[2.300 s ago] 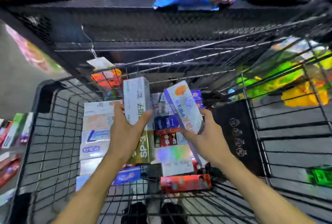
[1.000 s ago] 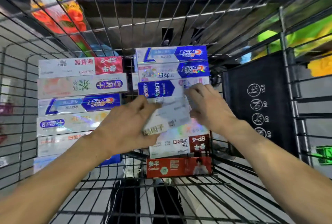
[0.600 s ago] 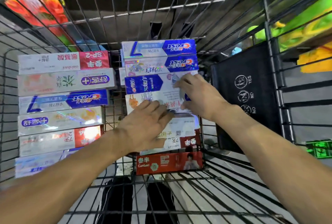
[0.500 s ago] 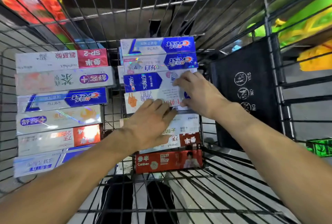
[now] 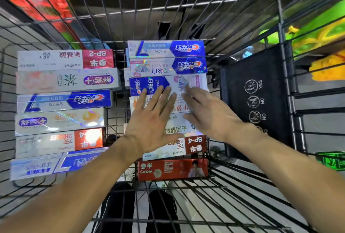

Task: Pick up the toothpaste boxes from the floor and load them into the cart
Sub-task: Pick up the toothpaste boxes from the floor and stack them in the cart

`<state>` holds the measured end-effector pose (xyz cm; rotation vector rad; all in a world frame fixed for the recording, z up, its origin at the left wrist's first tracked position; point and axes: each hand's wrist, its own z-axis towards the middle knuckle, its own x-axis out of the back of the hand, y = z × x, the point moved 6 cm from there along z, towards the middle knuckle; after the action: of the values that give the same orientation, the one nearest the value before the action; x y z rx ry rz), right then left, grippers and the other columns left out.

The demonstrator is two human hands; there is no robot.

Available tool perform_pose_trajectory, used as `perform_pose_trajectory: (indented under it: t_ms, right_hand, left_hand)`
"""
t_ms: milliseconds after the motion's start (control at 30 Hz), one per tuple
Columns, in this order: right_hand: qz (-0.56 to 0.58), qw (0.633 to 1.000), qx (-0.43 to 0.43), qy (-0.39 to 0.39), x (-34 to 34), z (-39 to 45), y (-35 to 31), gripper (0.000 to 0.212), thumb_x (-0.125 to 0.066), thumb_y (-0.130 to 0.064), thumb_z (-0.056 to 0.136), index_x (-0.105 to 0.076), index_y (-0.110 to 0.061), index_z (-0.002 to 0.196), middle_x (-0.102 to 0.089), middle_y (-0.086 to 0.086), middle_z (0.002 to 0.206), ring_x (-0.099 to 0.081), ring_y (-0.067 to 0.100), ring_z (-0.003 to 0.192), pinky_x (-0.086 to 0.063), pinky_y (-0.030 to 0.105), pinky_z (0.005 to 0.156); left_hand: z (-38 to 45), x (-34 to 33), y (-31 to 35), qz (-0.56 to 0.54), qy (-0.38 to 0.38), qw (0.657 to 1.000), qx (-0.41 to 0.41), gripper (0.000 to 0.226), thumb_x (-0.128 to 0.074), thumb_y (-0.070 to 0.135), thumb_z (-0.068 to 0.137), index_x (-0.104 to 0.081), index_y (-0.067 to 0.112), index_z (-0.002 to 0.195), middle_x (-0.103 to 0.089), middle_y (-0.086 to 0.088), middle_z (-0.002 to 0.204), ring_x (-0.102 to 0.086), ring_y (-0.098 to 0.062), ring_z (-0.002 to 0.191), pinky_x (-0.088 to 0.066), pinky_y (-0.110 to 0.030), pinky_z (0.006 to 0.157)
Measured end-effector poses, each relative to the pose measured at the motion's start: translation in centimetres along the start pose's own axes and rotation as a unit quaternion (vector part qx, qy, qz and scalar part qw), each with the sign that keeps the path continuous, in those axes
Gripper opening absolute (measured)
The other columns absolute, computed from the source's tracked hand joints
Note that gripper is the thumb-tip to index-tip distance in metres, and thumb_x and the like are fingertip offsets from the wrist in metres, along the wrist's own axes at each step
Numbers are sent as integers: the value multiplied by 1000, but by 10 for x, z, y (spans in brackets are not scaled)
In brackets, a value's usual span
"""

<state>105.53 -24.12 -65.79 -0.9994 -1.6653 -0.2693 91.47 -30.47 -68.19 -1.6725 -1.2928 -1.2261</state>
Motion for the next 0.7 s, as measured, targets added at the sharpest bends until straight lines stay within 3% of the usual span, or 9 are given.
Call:
perform_pose_trajectory:
  t_ms: [100, 167, 367, 467, 600, 700]
  right_hand:
    - [-39, 997, -40, -61, -13, -6, -9, 75, -33, -53, 104, -11, -8, 159, 3, 9, 168, 2, 27, 155, -7, 42, 127]
    - [-36, 995, -66, -67, -20, -8, -15, 76, -25, -55, 105, 0, -8, 159, 14, 8, 167, 13, 25, 154, -3, 41, 127]
    - [-7, 995, -99, -4, -33, -7, -21, 74, -17, -50, 101, -9, -5, 159, 0, 14, 168, 5, 30, 155, -9, 48, 126]
    - [12, 994, -107, 21, -34, -7, -20, 72, -14, -45, 98, -14, -6, 159, -5, 12, 168, 0, 30, 155, -9, 49, 125]
    - [19, 995, -101, 11, -34, -8, -14, 63, -26, -37, 106, -8, -11, 161, 3, 8, 168, 8, 26, 155, -4, 48, 126]
    - [29, 995, -95, 19, -28, -10, -14, 67, -17, -44, 102, -12, -12, 161, 0, 7, 168, 4, 26, 155, -4, 45, 126]
  left_hand:
    - [-4, -1, -6, -22, 14, 1000, 5, 99, -2, 82, 90, -9, 13, 161, -1, -11, 169, 1, -27, 156, -4, -57, 124]
    - [-7, -2, -12, -30, 23, 999, 8, 90, 1, 75, 95, -7, 15, 162, -4, -11, 168, -1, -27, 156, -6, -56, 124]
    - [-8, -1, -16, -48, 40, 998, 17, 81, -8, 70, 99, -15, 19, 161, -12, -10, 168, -9, -27, 156, -8, -57, 124]
    - [-3, -1, -12, -56, 38, 997, 30, 83, -7, 73, 97, -11, 21, 162, -7, -9, 168, -2, -27, 156, -5, -59, 123]
    - [2, -2, -10, -58, 21, 997, 45, 85, -1, 76, 94, 1, 25, 161, 8, -6, 167, 13, -25, 155, 6, -58, 123]
    - [1, 0, -10, -61, 5, 997, 41, 84, 2, 76, 93, 4, 26, 161, 10, -5, 168, 15, -24, 155, 8, -56, 123]
